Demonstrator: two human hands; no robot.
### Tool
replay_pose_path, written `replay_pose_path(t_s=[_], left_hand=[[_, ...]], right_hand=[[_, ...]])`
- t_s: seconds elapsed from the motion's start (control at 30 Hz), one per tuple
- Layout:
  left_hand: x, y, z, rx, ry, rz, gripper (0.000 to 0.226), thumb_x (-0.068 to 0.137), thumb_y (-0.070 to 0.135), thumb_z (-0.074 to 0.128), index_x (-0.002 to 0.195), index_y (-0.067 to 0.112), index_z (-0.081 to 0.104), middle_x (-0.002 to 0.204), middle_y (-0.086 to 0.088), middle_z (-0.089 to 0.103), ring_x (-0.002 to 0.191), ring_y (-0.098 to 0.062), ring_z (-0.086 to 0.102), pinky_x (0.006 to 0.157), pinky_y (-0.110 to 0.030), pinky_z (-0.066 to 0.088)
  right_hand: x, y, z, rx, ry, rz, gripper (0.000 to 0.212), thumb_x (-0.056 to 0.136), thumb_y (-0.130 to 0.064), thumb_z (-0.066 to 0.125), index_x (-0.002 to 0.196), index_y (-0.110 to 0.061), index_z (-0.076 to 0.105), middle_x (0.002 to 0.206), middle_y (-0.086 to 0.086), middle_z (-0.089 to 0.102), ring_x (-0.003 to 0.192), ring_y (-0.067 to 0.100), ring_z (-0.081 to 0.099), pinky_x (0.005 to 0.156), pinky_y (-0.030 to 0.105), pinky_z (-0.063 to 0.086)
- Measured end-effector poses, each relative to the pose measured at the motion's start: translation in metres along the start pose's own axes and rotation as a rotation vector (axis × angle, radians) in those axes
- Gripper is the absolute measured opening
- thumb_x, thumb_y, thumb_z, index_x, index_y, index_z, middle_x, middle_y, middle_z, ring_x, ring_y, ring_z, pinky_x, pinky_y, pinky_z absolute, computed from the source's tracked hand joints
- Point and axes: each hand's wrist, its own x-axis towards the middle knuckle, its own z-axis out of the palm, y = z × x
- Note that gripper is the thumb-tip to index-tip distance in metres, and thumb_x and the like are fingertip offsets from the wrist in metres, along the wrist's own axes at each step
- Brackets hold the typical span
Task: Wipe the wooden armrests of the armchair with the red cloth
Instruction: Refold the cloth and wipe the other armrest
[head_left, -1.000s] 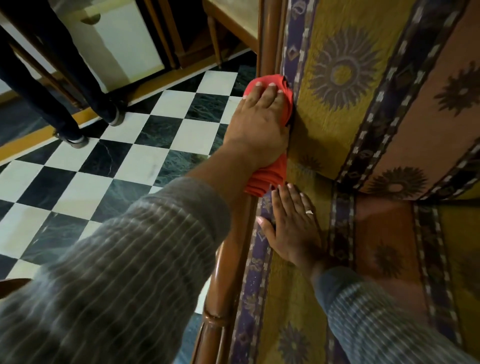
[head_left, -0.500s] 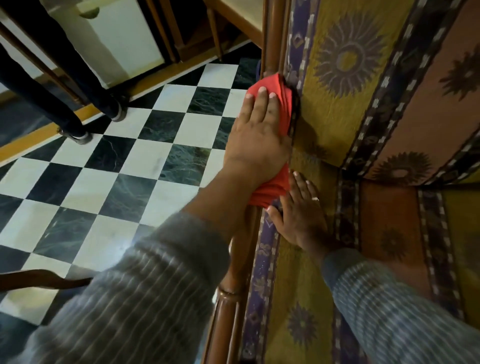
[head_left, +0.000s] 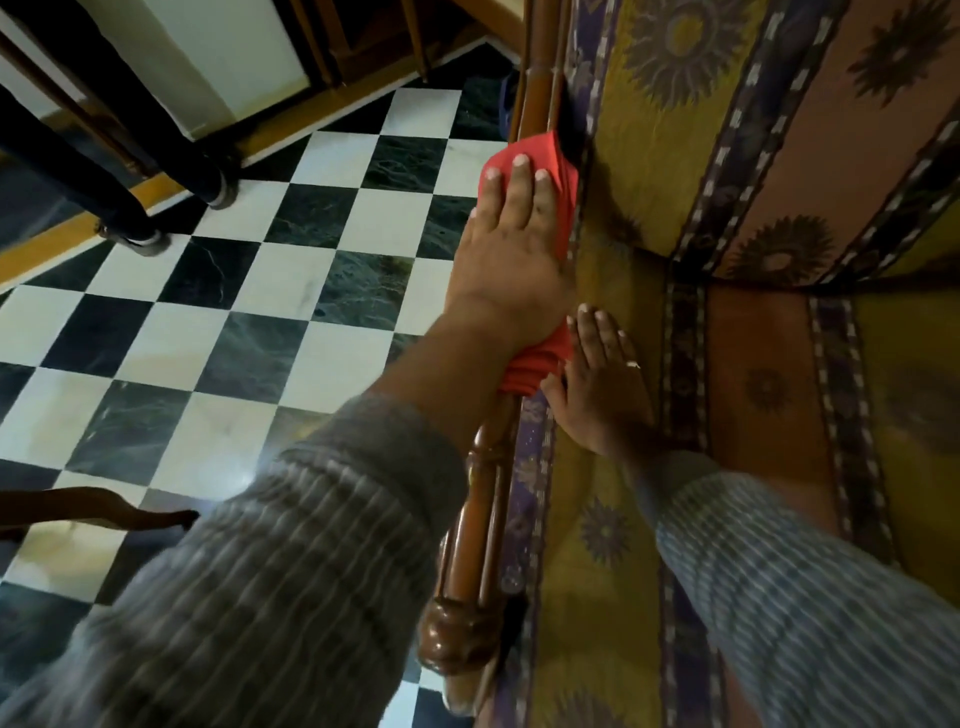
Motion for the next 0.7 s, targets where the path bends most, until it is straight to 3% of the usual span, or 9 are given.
replay_pose_path(t_s=[0.1, 0.23, 0.4, 0.5, 0.57, 0.7], left_hand=[[-0.056, 0.006, 0.003, 0.019, 0.01, 0.021, 0.071, 0.101, 0.039, 0.031, 0.158, 0.01, 0.0, 0.167, -0.012, -0.009, 0.153, -0.032, -0.013, 0.124, -0.046, -0.003], [-0.115, 0.012, 0.01, 0.022, -0.009, 0.06, 0.068, 0.103, 0.04, 0.028, 0.158, 0.014, -0.002, 0.167, -0.009, -0.014, 0.152, -0.027, -0.02, 0.114, -0.036, -0.021], [-0.093, 0.004, 0.013, 0.013, -0.011, 0.054, 0.072, 0.1, 0.044, 0.031, 0.158, 0.013, 0.002, 0.167, -0.011, -0.009, 0.153, -0.03, -0.014, 0.122, -0.045, -0.006], [-0.093, 0.004, 0.012, -0.001, -0.006, 0.046, 0.073, 0.099, 0.045, 0.031, 0.158, 0.01, 0.005, 0.168, -0.012, -0.004, 0.154, -0.032, -0.011, 0.126, -0.049, 0.001], [-0.102, 0.003, 0.011, -0.054, 0.012, 0.051, 0.072, 0.1, 0.041, 0.034, 0.158, 0.007, 0.007, 0.167, -0.014, -0.002, 0.154, -0.034, -0.008, 0.126, -0.048, 0.005], [-0.151, 0.004, 0.014, -0.175, 0.017, 0.013, 0.068, 0.105, 0.039, 0.032, 0.158, 0.007, 0.002, 0.167, -0.013, -0.007, 0.154, -0.032, -0.012, 0.126, -0.046, 0.001]], right_hand=[[-0.023, -0.005, -0.006, -0.004, -0.005, -0.03, 0.077, 0.089, -0.05, 0.019, 0.149, -0.003, 0.034, 0.163, 0.017, 0.014, 0.152, 0.031, 0.009, 0.122, 0.047, 0.01], [-0.054, -0.012, -0.012, 0.034, -0.006, -0.014, 0.08, 0.088, -0.048, 0.012, 0.151, -0.002, 0.031, 0.16, 0.019, 0.023, 0.15, 0.034, 0.018, 0.12, 0.049, 0.018], [-0.075, -0.019, -0.001, 0.042, -0.023, 0.01, 0.085, 0.088, -0.055, 0.008, 0.151, -0.002, 0.031, 0.162, 0.017, 0.018, 0.151, 0.033, 0.013, 0.121, 0.048, 0.013], [-0.082, -0.019, 0.006, 0.025, -0.001, -0.003, 0.083, 0.085, -0.054, 0.016, 0.142, -0.001, 0.043, 0.162, 0.019, 0.017, 0.151, 0.035, 0.013, 0.121, 0.048, 0.012], [-0.093, -0.025, 0.006, 0.001, -0.017, -0.001, 0.086, 0.083, -0.055, 0.016, 0.145, -0.001, 0.04, 0.162, 0.019, 0.015, 0.151, 0.034, 0.011, 0.122, 0.048, 0.01], [-0.11, -0.033, -0.004, 0.064, 0.008, 0.011, 0.097, 0.087, -0.058, -0.022, 0.153, -0.003, 0.025, 0.162, 0.018, 0.016, 0.151, 0.034, 0.013, 0.121, 0.048, 0.013]])
